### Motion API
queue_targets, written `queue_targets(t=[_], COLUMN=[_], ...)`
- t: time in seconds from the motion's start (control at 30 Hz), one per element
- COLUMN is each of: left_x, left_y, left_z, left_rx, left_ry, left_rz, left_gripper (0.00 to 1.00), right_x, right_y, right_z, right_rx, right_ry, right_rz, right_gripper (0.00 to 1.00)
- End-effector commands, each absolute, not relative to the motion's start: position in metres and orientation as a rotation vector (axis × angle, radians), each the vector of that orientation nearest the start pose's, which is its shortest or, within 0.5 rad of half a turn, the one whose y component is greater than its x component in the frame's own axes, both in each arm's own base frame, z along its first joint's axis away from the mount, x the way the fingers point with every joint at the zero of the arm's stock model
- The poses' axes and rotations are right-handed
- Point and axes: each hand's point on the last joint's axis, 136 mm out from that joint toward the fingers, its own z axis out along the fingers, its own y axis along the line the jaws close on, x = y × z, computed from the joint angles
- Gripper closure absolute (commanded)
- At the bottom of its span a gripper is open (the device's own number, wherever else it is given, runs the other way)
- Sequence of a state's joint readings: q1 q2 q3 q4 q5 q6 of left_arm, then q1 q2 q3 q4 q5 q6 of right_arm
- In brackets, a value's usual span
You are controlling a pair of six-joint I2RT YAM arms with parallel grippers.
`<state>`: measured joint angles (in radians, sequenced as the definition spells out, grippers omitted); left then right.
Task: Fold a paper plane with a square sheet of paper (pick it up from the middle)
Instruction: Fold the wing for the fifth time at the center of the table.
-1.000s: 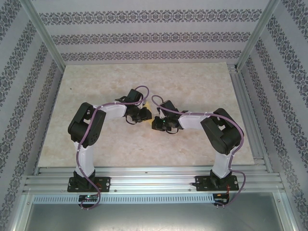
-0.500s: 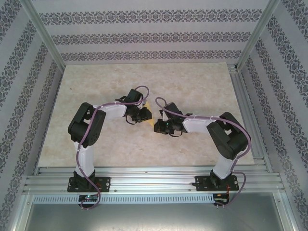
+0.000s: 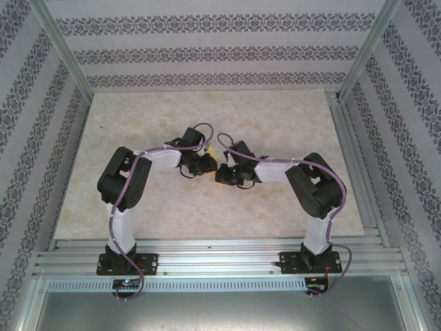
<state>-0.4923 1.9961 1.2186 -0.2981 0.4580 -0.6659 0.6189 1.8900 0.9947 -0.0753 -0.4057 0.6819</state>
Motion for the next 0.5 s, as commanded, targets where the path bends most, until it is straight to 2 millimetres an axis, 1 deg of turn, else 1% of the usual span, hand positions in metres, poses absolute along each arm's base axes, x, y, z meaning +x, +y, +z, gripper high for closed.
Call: queue_targets(t=[0.0,0.23,0.47], left_x=[0.357,0.358,0.358], left_y=[-0.275,-0.275,-0.274], left_z=[0.004,0.004,0.003], left_rx=[-0.095,-0.093,-0.096], left_ry=[2.893,2.893,2.895], left_rz=[-0.856,-0.851,-0.845], left_gripper=[0.74,0.74,0.74], right_x=[0.311,0.302,0.298], right_y=[0.306,0.294,0.284], right_z=[0.018,0.007,0.000], right_rx=[-0.109,-0.115,-0.123], right_ry=[2.760,2.818,2.856], right_rz=[0.973,0.891,0.813], right_gripper=[0.89,0.89,0.89])
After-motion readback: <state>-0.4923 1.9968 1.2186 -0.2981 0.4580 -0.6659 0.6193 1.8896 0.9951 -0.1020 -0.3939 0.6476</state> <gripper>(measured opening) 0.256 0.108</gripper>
